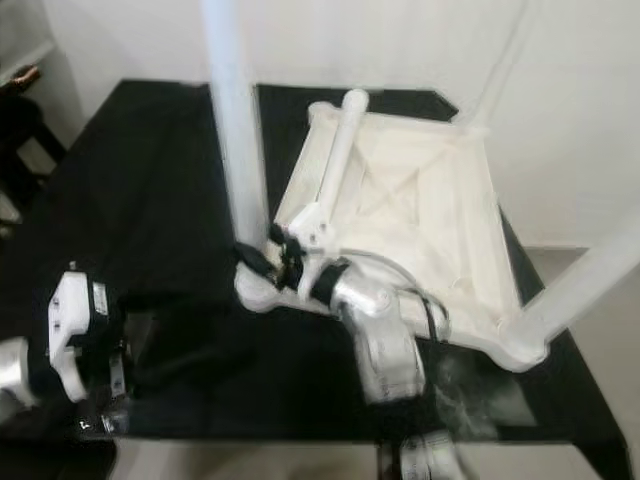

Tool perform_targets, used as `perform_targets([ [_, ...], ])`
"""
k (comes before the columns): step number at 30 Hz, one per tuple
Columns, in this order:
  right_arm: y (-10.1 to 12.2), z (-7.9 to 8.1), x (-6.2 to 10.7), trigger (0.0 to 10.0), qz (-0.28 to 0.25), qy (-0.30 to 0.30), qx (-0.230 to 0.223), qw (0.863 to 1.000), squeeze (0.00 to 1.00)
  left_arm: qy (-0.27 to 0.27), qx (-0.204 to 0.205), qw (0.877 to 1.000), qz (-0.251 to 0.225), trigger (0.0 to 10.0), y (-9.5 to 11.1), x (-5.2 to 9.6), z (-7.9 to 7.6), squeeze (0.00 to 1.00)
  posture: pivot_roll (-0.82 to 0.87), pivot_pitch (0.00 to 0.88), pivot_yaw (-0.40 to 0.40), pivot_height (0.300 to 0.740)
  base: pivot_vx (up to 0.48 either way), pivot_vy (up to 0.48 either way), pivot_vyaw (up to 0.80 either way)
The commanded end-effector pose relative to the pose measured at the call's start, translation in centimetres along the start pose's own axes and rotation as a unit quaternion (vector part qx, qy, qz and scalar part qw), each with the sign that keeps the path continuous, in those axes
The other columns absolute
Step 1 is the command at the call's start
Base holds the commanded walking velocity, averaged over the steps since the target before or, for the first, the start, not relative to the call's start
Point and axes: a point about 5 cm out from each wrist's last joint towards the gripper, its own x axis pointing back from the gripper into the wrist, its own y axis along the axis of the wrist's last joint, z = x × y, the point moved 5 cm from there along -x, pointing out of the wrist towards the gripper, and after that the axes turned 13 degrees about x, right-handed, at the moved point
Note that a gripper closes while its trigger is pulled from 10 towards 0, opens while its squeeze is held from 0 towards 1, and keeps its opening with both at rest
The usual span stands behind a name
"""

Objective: Building children table

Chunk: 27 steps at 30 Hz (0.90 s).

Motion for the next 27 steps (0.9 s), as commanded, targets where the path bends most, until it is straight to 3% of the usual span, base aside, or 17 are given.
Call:
perform_targets([
  [1, -5.2, -0.5, 1.3, 0.0, 0.118, -0.015, -0.019, 0.993, 0.0, 0.002, 0.016, 1.0, -0.003, 10.0, -0.9, -0.2, 0.2, 0.0, 0.0, 0.198, 0.01, 0.74, 0.0, 0.0, 0.0],
  [4, -5.0, -0.6, 1.0, 0.0, 0.112, -0.01, -0.017, 0.994, 0.0, 0.006, 0.021, 1.0, -0.002, 10.0, -1.3, -0.4, 0.3, 0.0, 0.0, 0.198, 0.01, 0.74, 0.0, 0.0, 0.0],
  [5, -4.2, -0.9, 0.0, 0.0, 0.093, -0.001, -0.011, 0.996, 0.0, 0.002, 0.029, 1.0, 0.005, 10.0, -2.5, -0.8, -0.1, 0.0, 0.0, 0.193, 0.0, 0.74, 0.0, 0.0, 0.0],
  [6, -3.5, -1.0, -0.5, 10.0, 0.087, -0.002, -0.012, 0.996, 0.0, 0.0, 0.033, 0.999, 0.007, 10.0, -3.0, -1.1, -0.5, 0.0, 0.0, 0.192, -0.001, 0.74, 0.0, 0.0, 0.0],
  [8, -3.0, -1.1, -0.8, 10.0, 0.083, -0.004, -0.014, 0.996, 0.0, -0.001, 0.036, 0.999, 0.007, 10.0, -3.4, -1.2, -0.7, 0.0, 0.0, 0.192, -0.001, 0.74, 0.0, 0.0, 0.0],
  [11, 0.0, -0.3, -1.2, 10.0, 0.025, 0.081, -0.021, 0.996, 0.0, -0.002, 0.043, 0.999, 0.013, 10.0, -4.8, -1.7, -1.7, 0.0, 0.0, 0.191, -0.012, 0.74, 0.0, 0.0, 0.0],
  [14, 1.3, -0.5, -1.2, 10.0, -0.008, 0.123, -0.01, 0.992, 0.0, -0.001, 0.042, 0.999, 0.017, 10.0, -5.5, -1.9, -2.0, 0.0, 0.0, 0.189, -0.012, 0.74, 0.0, 0.0, 0.0],
  [15, 2.6, -1.3, -1.0, 10.0, -0.044, 0.176, 0.006, 0.983, 0.6, -0.011, 0.035, 0.999, 0.038, 10.0, -7.0, -2.2, -2.6, 0.0, 0.01, 0.188, -0.016, 0.74, 0.0, 0.0, 0.0],
  [17, 2.8, -1.8, -1.0, 10.0, -0.051, 0.185, 0.012, 0.981, 0.6, -0.017, 0.034, 0.998, 0.048, 10.0, -7.6, -2.3, -2.9, 0.0, 0.01, 0.188, -0.016, 0.74, 0.0, 0.0, 0.0],
  [18, 3.1, -1.9, -0.9, 10.0, -0.057, 0.207, 0.015, 0.977, 1.0, -0.02, 0.034, 0.998, 0.051, 10.0, -8.0, -2.4, -3.1, 0.0, 0.01, 0.188, -0.017, 0.74, 0.0, 0.0, 0.0],
  [22, 3.9, -2.0, -0.7, 10.0, -0.073, 0.248, 0.022, 0.966, 1.0, -0.021, 0.038, 0.998, 0.046, 10.0, -8.2, -2.6, -3.3, 0.0, 0.01, 0.189, -0.023, 0.74, 0.0, 0.0, 0.0],
  [23, 4.7, -1.9, 0.0, 10.0, -0.087, 0.315, 0.046, 0.944, 1.0, -0.015, 0.044, 0.998, 0.032, 10.0, -8.1, -2.8, -3.1, 0.0, 0.01, 0.19, -0.027, 0.74, 0.0, 0.0, 0.0],
  [26, 4.8, -1.8, 0.3, 10.0, -0.085, 0.344, 0.053, 0.934, 0.96, -0.009, 0.045, 0.999, 0.026, 10.0, -8.1, -2.9, -3.0, 0.0, 0.01, 0.19, -0.029, 0.74, 0.0, 0.0, 0.0],
  [27, 4.7, -1.8, 0.5, 10.0, -0.078, 0.362, 0.056, 0.927, 0.62, -0.007, 0.046, 0.999, 0.023, 10.0, -8.0, -2.9, -3.0, 0.0, 0.01, 0.19, -0.029, 0.74, 0.0, 0.0, 0.0],
])
